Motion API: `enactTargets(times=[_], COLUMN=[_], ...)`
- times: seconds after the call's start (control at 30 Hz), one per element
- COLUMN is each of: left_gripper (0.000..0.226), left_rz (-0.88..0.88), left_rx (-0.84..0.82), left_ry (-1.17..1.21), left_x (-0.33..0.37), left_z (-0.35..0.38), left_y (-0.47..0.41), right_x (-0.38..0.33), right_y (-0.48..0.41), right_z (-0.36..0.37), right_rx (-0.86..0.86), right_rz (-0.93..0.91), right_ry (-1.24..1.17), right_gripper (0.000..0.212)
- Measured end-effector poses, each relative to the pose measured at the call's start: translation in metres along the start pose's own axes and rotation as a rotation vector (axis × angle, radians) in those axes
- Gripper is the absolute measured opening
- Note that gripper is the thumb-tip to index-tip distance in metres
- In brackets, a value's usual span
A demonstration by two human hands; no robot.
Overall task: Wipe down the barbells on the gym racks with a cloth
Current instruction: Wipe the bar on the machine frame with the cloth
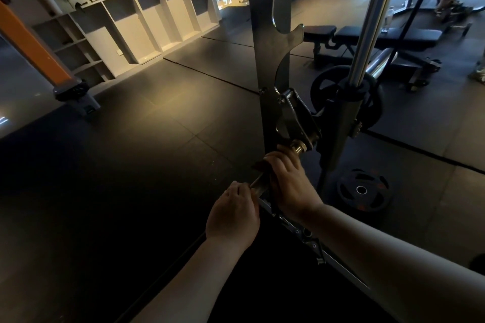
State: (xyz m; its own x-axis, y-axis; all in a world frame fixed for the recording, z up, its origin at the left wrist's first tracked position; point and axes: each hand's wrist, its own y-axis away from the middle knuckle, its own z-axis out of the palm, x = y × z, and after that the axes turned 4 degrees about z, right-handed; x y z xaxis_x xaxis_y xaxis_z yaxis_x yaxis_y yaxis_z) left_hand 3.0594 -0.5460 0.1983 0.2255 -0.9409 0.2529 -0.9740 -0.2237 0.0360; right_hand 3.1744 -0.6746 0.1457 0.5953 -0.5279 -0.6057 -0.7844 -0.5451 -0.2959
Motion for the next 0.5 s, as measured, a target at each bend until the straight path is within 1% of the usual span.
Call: enactTargets(times=[0.07, 0.13, 0.2, 0.27, 0.33, 0.4, 0.5], left_gripper=[0.035, 0.037, 0.038, 0.038, 0.036, 0.033, 0.034], left_rz=[0.008, 0.013, 0.011, 0.011, 0.016, 0.017, 0.017], left_rx=[0.004, 0.007, 0.005, 0.005, -0.004, -0.009, -0.002], left_ry=[-0.016, -0.016, -0.014, -0.019, -0.02, -0.019, -0.025], left_x=[0.001, 0.001, 0.0, 0.0, 0.001, 0.001, -0.001], left_z=[-0.001, 0.0, 0.0, 0.0, 0.0, 0.0, 0.0], left_y=[0.0, 0.0, 0.0, 0.0, 0.0, -0.001, -0.001], right_x=[0.009, 0.02, 0.021, 0.01, -0.007, -0.014, 0.0], right_y=[0.006, 0.0, -0.006, -0.004, 0.006, 0.017, 0.015], right_z=[-0.007, -0.016, -0.02, -0.014, 0.0, 0.011, 0.003], right_rx=[-0.073, -0.067, 0.013, 0.065, 0.107, 0.075, -0.024], right_rz=[-0.112, -0.128, -0.042, 0.064, 0.085, 0.057, -0.094], right_ry=[0.05, 0.061, -0.009, -0.074, -0.12, -0.134, -0.052], right_gripper=[0.063, 0.056, 0.047, 0.05, 0.056, 0.061, 0.061])
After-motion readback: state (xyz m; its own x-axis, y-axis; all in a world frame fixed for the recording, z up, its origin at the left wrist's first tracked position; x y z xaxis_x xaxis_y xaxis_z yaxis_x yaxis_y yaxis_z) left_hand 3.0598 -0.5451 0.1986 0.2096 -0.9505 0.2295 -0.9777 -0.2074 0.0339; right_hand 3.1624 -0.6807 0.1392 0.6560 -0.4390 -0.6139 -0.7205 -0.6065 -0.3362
